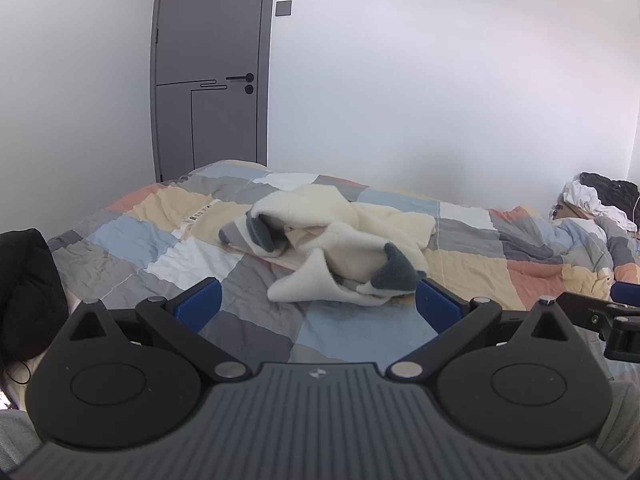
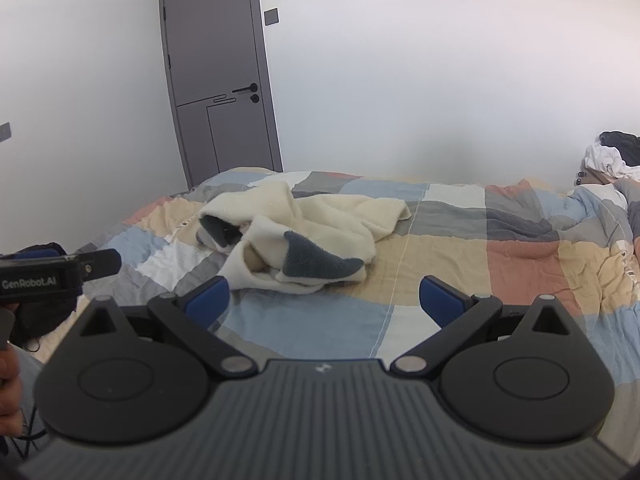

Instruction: Fold large clothes

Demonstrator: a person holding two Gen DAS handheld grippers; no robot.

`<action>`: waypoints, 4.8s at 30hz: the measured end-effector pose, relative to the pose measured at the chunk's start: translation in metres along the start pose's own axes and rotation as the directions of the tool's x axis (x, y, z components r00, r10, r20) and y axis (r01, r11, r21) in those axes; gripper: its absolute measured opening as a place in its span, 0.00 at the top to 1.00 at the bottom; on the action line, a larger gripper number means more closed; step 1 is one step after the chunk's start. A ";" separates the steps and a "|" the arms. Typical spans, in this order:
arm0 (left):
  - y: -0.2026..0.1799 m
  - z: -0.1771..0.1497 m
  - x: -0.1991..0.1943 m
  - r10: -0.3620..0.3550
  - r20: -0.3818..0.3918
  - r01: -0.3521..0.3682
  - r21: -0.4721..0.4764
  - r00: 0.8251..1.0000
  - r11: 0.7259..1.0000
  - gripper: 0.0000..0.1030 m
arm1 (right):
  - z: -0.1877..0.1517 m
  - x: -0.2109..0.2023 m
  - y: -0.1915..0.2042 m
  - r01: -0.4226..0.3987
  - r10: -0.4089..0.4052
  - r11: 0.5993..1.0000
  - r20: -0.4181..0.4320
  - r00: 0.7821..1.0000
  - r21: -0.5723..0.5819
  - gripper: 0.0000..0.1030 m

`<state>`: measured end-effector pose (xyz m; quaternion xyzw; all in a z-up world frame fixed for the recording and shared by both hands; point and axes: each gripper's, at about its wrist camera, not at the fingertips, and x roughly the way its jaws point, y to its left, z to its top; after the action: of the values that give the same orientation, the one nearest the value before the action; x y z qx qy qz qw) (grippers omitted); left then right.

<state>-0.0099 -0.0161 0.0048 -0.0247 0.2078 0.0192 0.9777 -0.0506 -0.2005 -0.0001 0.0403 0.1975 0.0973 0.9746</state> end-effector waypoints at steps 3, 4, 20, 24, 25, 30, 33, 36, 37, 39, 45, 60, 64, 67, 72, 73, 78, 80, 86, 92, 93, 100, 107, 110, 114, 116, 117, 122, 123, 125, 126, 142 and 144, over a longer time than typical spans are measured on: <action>0.000 0.000 -0.001 -0.001 -0.002 0.001 -0.003 1.000 1.000 0.00 | -0.001 -0.001 -0.001 0.004 -0.004 1.000 0.003 1.000 0.006 0.00; -0.001 0.000 -0.001 -0.001 -0.002 0.001 -0.004 1.000 1.000 0.00 | -0.001 -0.002 -0.002 0.003 -0.003 1.000 0.003 1.000 0.008 0.00; -0.007 0.005 0.004 -0.018 0.005 0.018 0.017 1.000 1.000 0.00 | 0.001 -0.001 -0.002 0.010 -0.010 1.000 0.001 1.000 0.000 0.00; -0.008 0.007 0.011 -0.021 -0.009 0.021 0.019 1.000 1.000 0.00 | 0.004 -0.001 -0.001 0.024 -0.023 1.000 0.021 1.000 -0.010 0.00; -0.007 0.006 0.012 -0.026 -0.013 0.027 0.014 1.000 1.000 0.00 | 0.006 0.000 -0.001 0.023 -0.023 1.000 0.021 1.000 -0.008 0.00; -0.005 0.002 0.016 -0.032 -0.020 0.032 0.025 0.999 0.999 0.00 | 0.006 0.002 -0.001 0.029 -0.029 0.999 0.022 0.999 -0.016 0.00; -0.001 -0.002 0.020 -0.039 -0.026 0.040 0.011 0.999 0.999 0.00 | 0.004 0.004 0.000 0.024 -0.024 1.000 0.015 1.000 -0.012 0.00; 0.001 -0.003 0.022 -0.036 -0.028 0.036 0.011 0.999 0.999 0.00 | 0.001 0.008 0.001 0.023 -0.023 1.000 0.002 1.000 -0.012 0.00; 0.002 -0.003 0.023 -0.035 -0.027 0.035 0.010 0.999 0.999 0.00 | 0.001 0.009 0.001 0.024 -0.024 1.000 -0.001 1.000 -0.012 0.00; 0.002 -0.002 0.023 -0.034 -0.025 0.034 0.008 0.999 0.999 0.00 | 0.001 0.010 0.001 0.022 -0.022 1.000 -0.004 1.000 -0.010 0.00; 0.004 -0.004 0.024 -0.039 -0.033 0.039 0.015 0.999 0.999 0.00 | 0.001 0.012 0.000 0.021 -0.021 1.000 -0.005 1.000 -0.007 0.00; 0.021 0.013 0.080 -0.038 -0.047 0.039 0.014 0.998 0.999 0.00 | 0.001 0.042 -0.004 -0.074 0.075 0.997 -0.037 0.996 0.022 0.00; 0.028 0.028 0.109 -0.022 -0.061 0.024 0.036 0.998 0.999 0.00 | 0.013 0.066 0.008 -0.111 0.111 0.994 -0.015 0.994 0.007 0.00; 0.032 0.040 0.134 -0.005 -0.057 0.009 0.064 0.998 0.998 0.00 | 0.025 0.092 0.016 -0.099 0.099 0.995 -0.006 0.995 -0.014 0.00; 0.045 0.053 0.185 0.006 -0.072 -0.001 0.060 0.997 0.998 0.00 | 0.046 0.149 0.022 -0.112 0.116 0.992 -0.072 0.991 0.052 0.00; 0.050 0.054 0.196 0.015 -0.071 -0.011 0.061 0.997 0.998 0.00 | 0.048 0.161 0.024 -0.121 0.126 0.991 -0.078 0.989 0.065 0.00; 0.073 0.038 0.257 -0.015 -0.085 0.019 0.052 0.996 0.998 0.00 | 0.050 0.217 0.032 -0.103 0.108 0.992 -0.068 0.992 0.075 0.00; 0.083 0.025 0.281 -0.033 -0.110 0.038 0.037 0.993 0.999 0.00 | 0.043 0.242 0.034 -0.127 0.130 0.991 -0.068 0.989 0.041 0.00; 0.117 -0.007 0.352 -0.097 -0.173 0.082 -0.093 0.980 0.992 0.00 | 0.013 0.309 0.023 -0.172 0.170 0.985 -0.132 0.977 -0.004 0.00; 0.128 -0.030 0.392 -0.138 -0.186 0.118 -0.117 0.973 0.986 0.00 | -0.017 0.365 0.032 -0.148 0.136 0.988 -0.206 0.969 -0.042 0.06; 0.128 -0.033 0.396 -0.136 -0.188 0.117 -0.106 0.973 0.987 0.00 | -0.020 0.370 0.033 -0.148 0.137 0.988 -0.205 0.969 -0.043 0.06; 0.133 -0.041 0.393 -0.140 -0.192 0.116 -0.129 0.971 0.985 0.00 | -0.020 0.367 0.036 -0.140 0.125 0.986 -0.155 0.980 -0.091 0.58; 0.131 -0.036 0.363 -0.144 -0.165 0.116 -0.169 0.976 0.979 0.00 | -0.005 0.336 0.031 -0.034 0.021 0.992 -0.105 0.994 -0.118 0.83; 0.127 -0.033 0.342 -0.135 -0.155 0.110 -0.163 0.979 0.980 0.00 | 0.007 0.318 0.021 0.037 -0.047 0.991 -0.072 0.996 -0.126 0.84; 0.119 -0.033 0.311 -0.150 -0.118 0.134 -0.132 0.982 0.982 0.00 | 0.020 0.290 -0.005 0.121 -0.124 0.988 -0.021 0.992 -0.099 0.84; 0.112 -0.033 0.300 -0.152 -0.109 0.139 -0.117 0.982 0.983 0.00 | 0.024 0.276 -0.013 0.169 -0.168 0.981 0.018 0.986 -0.094 0.84; 0.109 -0.034 0.296 -0.159 -0.108 0.146 -0.113 0.981 0.983 0.00 | 0.026 0.268 -0.016 0.185 -0.182 0.979 0.035 0.983 -0.082 0.84; 0.085 -0.041 0.285 -0.228 -0.143 0.214 -0.110 0.963 0.971 0.00 | 0.046 0.225 -0.032 0.292 -0.279 0.955 0.173 0.945 -0.057 0.84; 0.079 -0.045 0.284 -0.243 -0.150 0.230 -0.100 0.958 0.968 0.00 | 0.051 0.217 -0.038 0.305 -0.292 0.952 0.200 0.935 -0.036 0.84; 0.065 -0.051 0.284 -0.267 -0.161 0.259 -0.068 0.950 0.963 0.00 | 0.059 0.205 -0.048 0.321 -0.313 0.947 0.242 0.918 0.006 0.84; 0.058 -0.055 0.285 -0.282 -0.168 0.277 -0.050 0.945 0.959 0.00 | 0.060 0.202 -0.051 0.325 -0.318 0.945 0.253 0.914 0.015 0.84; -0.021 -0.099 0.328 -0.307 -0.210 0.340 0.148 0.928 0.929 0.00 | 0.021 0.256 -0.079 0.339 -0.342 0.939 0.068 0.937 0.050 0.83; -0.023 -0.100 0.328 -0.304 -0.208 0.340 0.161 0.929 0.927 0.00 | 0.019 0.261 -0.076 0.352 -0.354 0.935 0.057 0.934 0.037 0.82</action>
<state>0.2502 -0.0357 -0.2195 0.0350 0.2890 -0.1647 0.9424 0.2055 -0.2216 -0.0895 0.0197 0.1720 -0.0831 0.9814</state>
